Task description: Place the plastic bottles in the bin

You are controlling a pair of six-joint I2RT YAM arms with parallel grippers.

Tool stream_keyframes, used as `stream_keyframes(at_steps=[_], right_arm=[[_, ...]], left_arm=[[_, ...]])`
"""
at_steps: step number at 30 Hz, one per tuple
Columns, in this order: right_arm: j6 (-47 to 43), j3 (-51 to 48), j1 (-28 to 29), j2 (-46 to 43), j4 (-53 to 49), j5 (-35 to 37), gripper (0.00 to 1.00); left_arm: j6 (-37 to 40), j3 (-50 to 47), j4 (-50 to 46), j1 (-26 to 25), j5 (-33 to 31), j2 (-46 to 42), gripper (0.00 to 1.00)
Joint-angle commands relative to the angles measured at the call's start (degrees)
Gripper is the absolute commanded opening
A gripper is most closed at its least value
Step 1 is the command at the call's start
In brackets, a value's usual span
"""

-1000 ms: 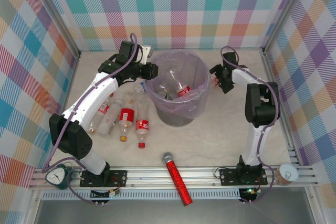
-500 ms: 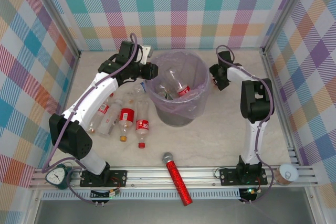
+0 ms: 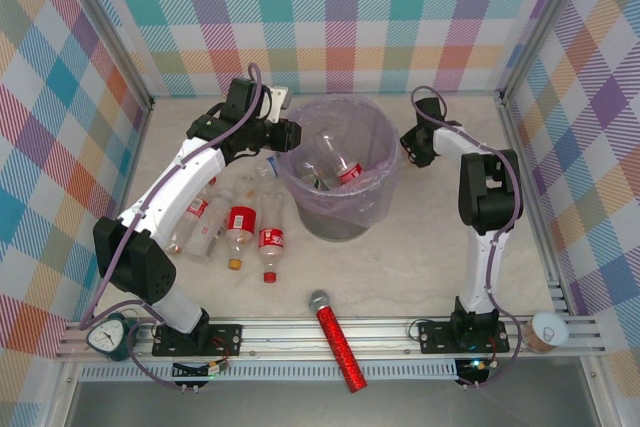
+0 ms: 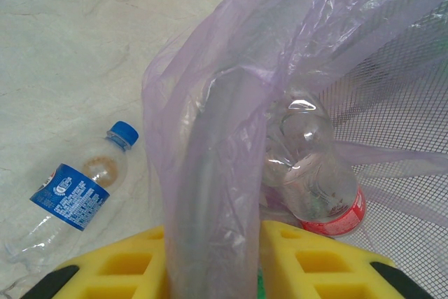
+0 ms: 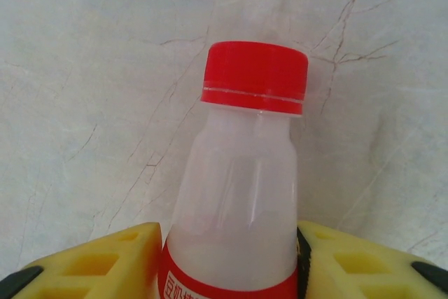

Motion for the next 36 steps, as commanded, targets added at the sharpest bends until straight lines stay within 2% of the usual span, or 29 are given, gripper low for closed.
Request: stream_keyframes(at_steps=[1,10,16,21,24,30,33,36], right_arm=[[-4.47,-2.37,-1.22,-3.03,1.60,0.73,0.47],[-16.43,-3.06,-1.73,-12.87,0.19,-0.87,0.46],[-26.80,-4.43,-1.73,-23.31,-2.02,4.98,0.46],[-34.41,-7.86,-1.73,-33.58,0.83,7.80,0.43],[-38.39,-11.49,-1.73,-40.82,6.62,3.67,0.40],[-38.76,-4.37,-1.56,-46.76,1.15,-6.03,0.41],[-37.52,-3.16,-0.85,-49.19,2.40,-12.03,0.42],[-38.10,-3.23,1.99,-51.16,5.41,-13.94,0.42]], left_arm=[[1.68,-2.65,-6.51,-0.37,-1.88,2.63,0.33],[1.08,-2.51,-6.16,-0.36,-0.48,2.38,0.33],[1.11,-2.58,-6.14,-0.36,-0.27,2.34,0.33],[1.01,-2.49,-6.09,-0.35,-0.08,2.84,0.33],[0.94,-2.35,-6.22,-0.36,0.21,2.98,0.33],[-0.51,-0.95,-6.42,-2.28,0.58,4.33,0.33],[-0.56,1.40,-8.09,-3.88,-0.03,5.97,0.34],[-1.88,1.70,-7.64,-4.57,0.66,6.28,0.34]])
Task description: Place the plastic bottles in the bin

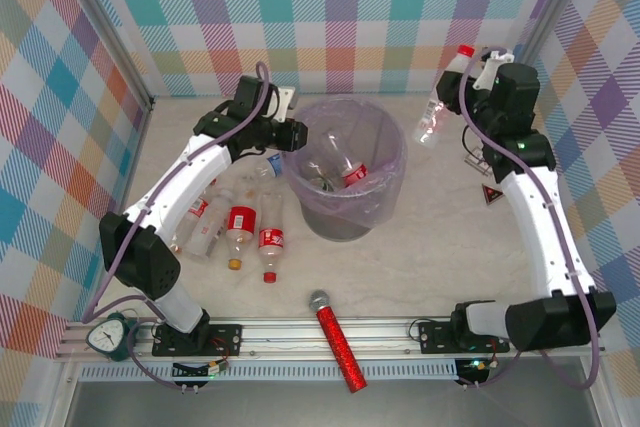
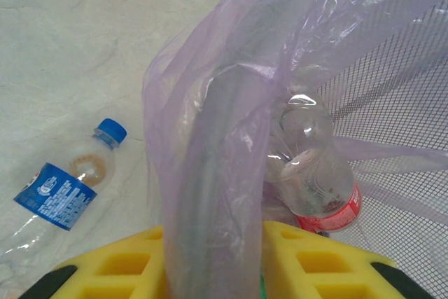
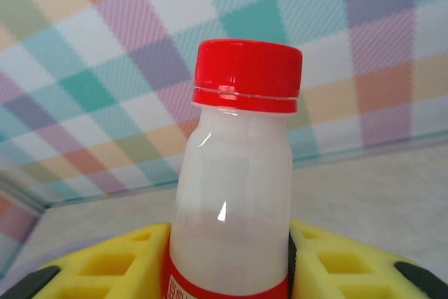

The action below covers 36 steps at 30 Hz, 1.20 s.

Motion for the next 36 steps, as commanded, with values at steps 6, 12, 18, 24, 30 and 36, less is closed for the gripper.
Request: stream_keyframes(at_steps=[6,12,18,24,30,36], right_arm=[[-3.68,4.12,10.31,-0.13,5.08,-8.00,0.42],[-5.98,3.33,16.94,5.13,6.43,-10.26,0.43],[-11.30,-0.42,21.81,7.09,6.52,-11.44,0.43],[-11.05,-12.19,22.35,6.17,14.42,-14.94,0.43],[-11.99,-18.04,22.88,6.06,16.55,-16.09,0.44],[-14.25,-19.95,22.88,4.89,13.86,-14.39,0.53]], left_arm=[[-2.82,-1.50,-5.11,-2.57,1.19,4.24,0.34],[-4.15,-0.97,-4.55,-2.66,1.66,4.74,0.34],[-4.72,-0.70,-4.18,-2.66,1.99,4.93,0.34],[-4.69,-0.46,-4.30,-2.66,1.86,5.00,0.34],[-4.89,-0.44,-3.85,-2.66,2.21,5.15,0.34],[-4.49,0.08,-4.20,-2.66,1.79,5.40,0.34]])
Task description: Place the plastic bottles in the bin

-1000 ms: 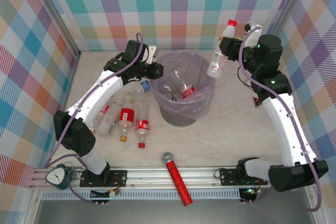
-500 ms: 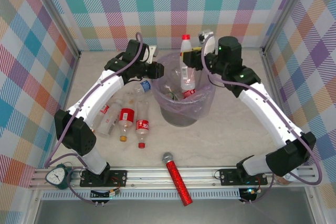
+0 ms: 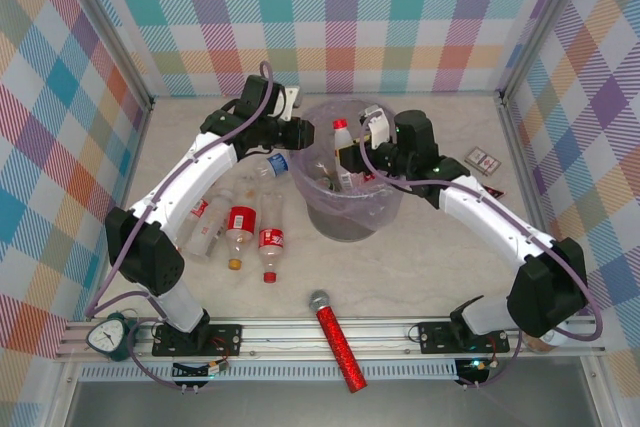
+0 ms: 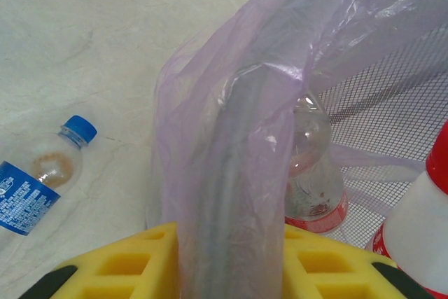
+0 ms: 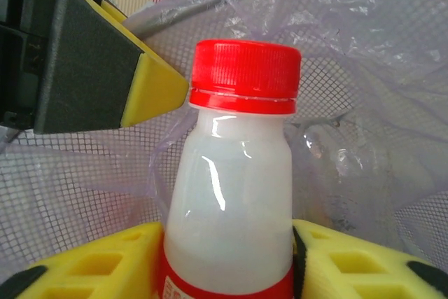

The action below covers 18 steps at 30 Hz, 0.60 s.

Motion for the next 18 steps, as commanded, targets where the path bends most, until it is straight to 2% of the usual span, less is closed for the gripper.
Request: stream_keyframes(at_steps=[1,7,18], right_arm=[[-2.61,-0.77,0.28,-2.49,0.20,0.03,0.55],[-3.84,-0.02,0.28,-2.26,-1.44,0.17,0.73],[-2.35,6.10,0.29,-3.13,-4.96,-0.98,0.82]], left_arm=[[0.12,-1.07,-4.47,-1.83,0.70,3.93,0.34],[-0.11,-0.74,-4.26,-1.83,0.85,4.53,0.34],[0.32,1.35,-5.70,-1.83,0.50,5.02,0.34]])
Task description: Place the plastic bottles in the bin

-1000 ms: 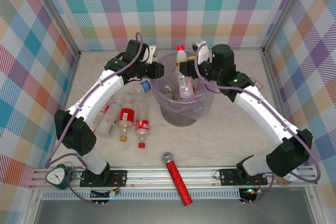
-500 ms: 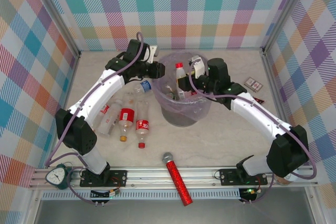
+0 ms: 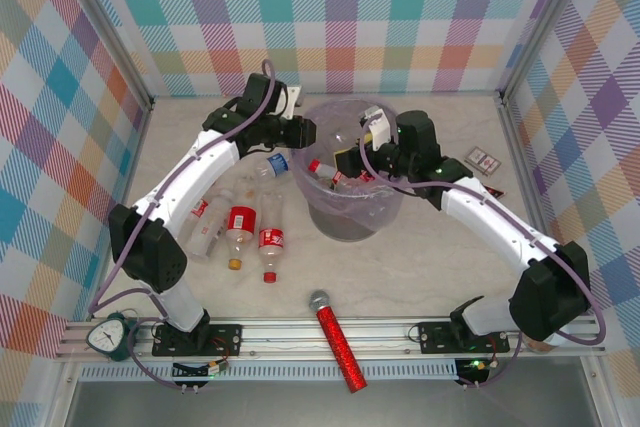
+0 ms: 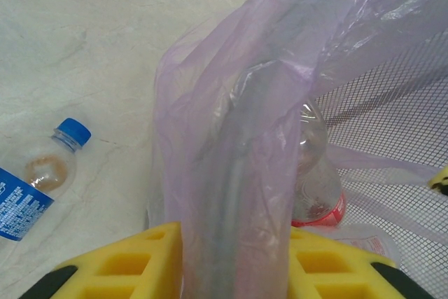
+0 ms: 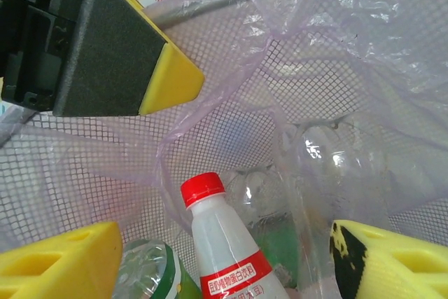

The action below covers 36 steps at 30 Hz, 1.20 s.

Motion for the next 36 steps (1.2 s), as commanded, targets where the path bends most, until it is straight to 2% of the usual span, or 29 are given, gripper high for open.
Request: stream_keyframes(at_steps=[1,5,7,11,15,16,22,26,28,32,34,36], right_arm=[[0.72,4.85,0.28,-2.60,-2.00,-1.58,0.84],[1.13,10.88,0.23,-3.66,-5.51,-3.63,0.91],[1.33,13.97,0.19,-3.58,-7.66,-4.07,0.95],[1.22,17.48,-0.24,-4.28,-9.74,-3.07,0.99],[5.02,15.62,-4.40,-6.97,-6.01,-8.18,0.99],[5.56,15.74,-5.20,-7.16,-6.50,-8.25,0.99],[10.82,14.56,-11.23,-8.89,-9.18,-6.77,0.99],[19.57,8.27,-16.62,-12.15,-0.81,-13.34,0.99],[21.56,6.13,-17.68,-13.42,1.11,-13.34,0.99],[22.06,4.52,-18.96,-15.03,-0.85,-9.45,0.99],[21.66,3.96,-19.45,-15.49,-2.96,-6.72,0.99],[21.94,2.36,-20.22,-16.20,-3.51,-6.10,0.99]], left_arm=[[0.31,-0.49,-5.06,-1.72,-0.09,3.54,0.34],[0.33,0.19,-5.33,-1.72,0.04,3.42,0.34],[0.02,0.87,-5.40,-1.71,0.73,3.18,0.38],[0.04,3.91,-7.48,-1.72,2.69,2.98,0.65],[1.65,5.77,-8.85,-1.69,1.59,0.95,0.96],[2.16,6.32,-9.42,-1.63,1.19,0.42,1.00],[6.55,9.78,-14.69,-1.20,-2.44,-3.08,1.00],[8.11,10.62,-19.70,-0.26,-5.29,-6.16,1.00],[8.48,9.69,-20.77,0.87,-7.02,-8.68,1.00],[7.00,5.10,-20.85,7.18,-7.93,-15.82,1.00],[5.93,2.38,-21.06,11.89,-9.06,-18.96,1.00],[5.24,-1.45,-20.98,18.66,-8.65,-21.45,1.00]])
